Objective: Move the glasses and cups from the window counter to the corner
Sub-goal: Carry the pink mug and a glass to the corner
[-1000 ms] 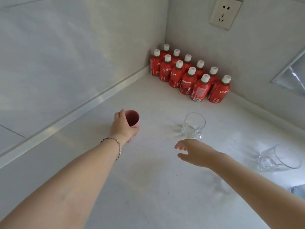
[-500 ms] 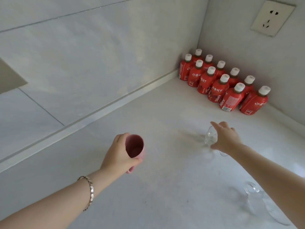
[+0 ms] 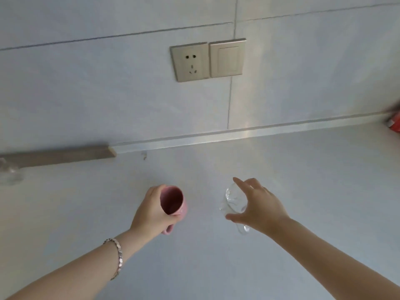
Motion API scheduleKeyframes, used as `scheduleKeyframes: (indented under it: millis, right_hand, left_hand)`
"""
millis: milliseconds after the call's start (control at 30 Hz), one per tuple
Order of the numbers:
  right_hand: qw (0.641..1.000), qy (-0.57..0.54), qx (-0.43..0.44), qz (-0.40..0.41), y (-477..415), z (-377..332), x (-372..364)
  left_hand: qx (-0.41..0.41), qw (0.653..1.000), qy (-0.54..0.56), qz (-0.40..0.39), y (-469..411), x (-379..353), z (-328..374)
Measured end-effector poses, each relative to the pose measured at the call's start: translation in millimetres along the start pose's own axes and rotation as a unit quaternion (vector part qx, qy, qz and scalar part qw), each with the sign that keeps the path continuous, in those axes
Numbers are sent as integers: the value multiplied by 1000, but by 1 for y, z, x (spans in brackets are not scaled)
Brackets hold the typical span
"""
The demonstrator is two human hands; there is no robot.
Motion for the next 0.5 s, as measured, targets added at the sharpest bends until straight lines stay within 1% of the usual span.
scheduleKeyframes:
  millis: [67,133,300,400,500]
  right_hand:
    - [999,10,35,-10,-20,-63,-22]
    - [998,24,58,-19,-38,-123,-45]
    - [995,54,74,-40,-78,-259,-104]
    - [993,67,78,-54,-98,-325,-129]
    - [993,68,70,-61,-117,-372,-148]
  left_hand:
    - [21,999,22,33,12,45,-43]
    - [36,998,29,48,24,91,-87]
    - [68,993,15,92,55,215,-187]
    - [89,990,-4,108,65,281,-228]
    - [91,988,-40,118,50,338,-261]
Point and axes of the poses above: each hand's wrist, its own y-axis away from the middle knuckle, its own x-axis out of the back of the hand, z = x × y, the point moved 5 cm from there along -y, towards the middle knuckle, and after that the axes turned 10 degrees about -z, right-handed, at the moved point
